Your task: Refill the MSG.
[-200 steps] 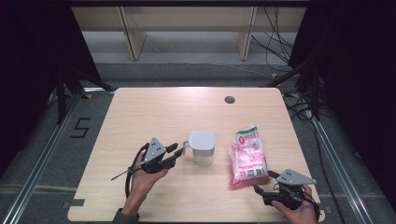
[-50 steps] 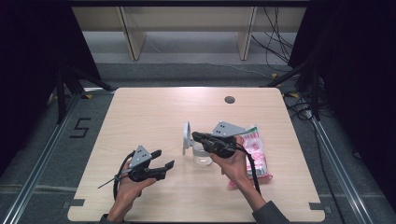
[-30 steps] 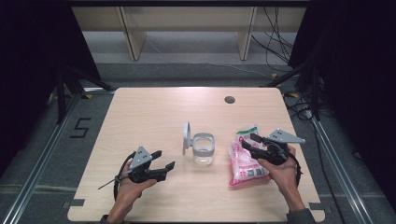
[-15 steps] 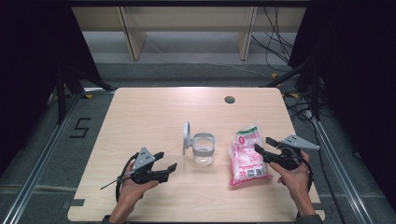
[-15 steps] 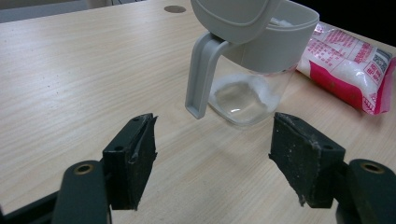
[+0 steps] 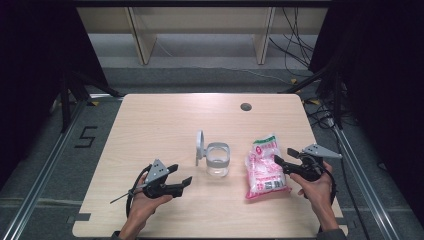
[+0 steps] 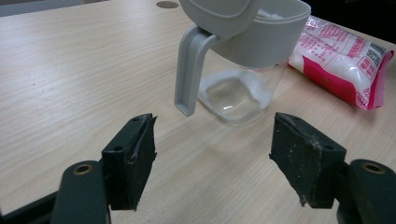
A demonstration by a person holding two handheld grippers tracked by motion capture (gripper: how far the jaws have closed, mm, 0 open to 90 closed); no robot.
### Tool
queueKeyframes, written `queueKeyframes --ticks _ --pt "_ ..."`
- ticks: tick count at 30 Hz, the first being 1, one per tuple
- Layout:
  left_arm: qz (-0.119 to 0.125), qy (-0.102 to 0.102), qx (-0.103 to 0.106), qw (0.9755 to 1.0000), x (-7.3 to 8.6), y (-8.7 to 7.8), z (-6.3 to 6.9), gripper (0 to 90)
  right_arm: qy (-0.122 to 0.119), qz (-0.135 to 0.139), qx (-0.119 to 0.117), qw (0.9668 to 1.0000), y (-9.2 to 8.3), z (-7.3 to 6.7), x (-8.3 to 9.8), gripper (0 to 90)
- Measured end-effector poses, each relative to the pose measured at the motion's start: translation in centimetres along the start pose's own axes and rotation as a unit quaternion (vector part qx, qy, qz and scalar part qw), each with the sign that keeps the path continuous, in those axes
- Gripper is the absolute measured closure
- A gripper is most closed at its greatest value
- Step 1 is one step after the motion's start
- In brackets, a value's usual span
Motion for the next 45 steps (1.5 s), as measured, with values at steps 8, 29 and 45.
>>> queueKeyframes --ticks 8,29,45 --pt "-0.005 0.001 0.011 0.9999 0.2 0.6 0.7 29.9 0.031 -0.013 0.004 0.9994 0.5 0.1 0.2 33.2" --pt "-0.031 0.013 0.019 0.9993 1.0 1.6 1.3 29.7 0.042 -0.048 -0.019 0.9978 3.6 1.1 0.9 39.8" --pt "-0.022 0.003 0.026 0.9994 1.0 1.7 1.6 29.5 0.036 -0.082 -0.032 0.9955 5.5 1.5 0.7 46.4"
Point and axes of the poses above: each handheld gripper's, and its own axes: y roughly forward along the jaws, x roughly out of its underside, z roughly to its right, the point moved 2 cm from there along y, roughly forward along the jaws, and after that the axes turned 3 degrees about x, right-handed, at the moved point
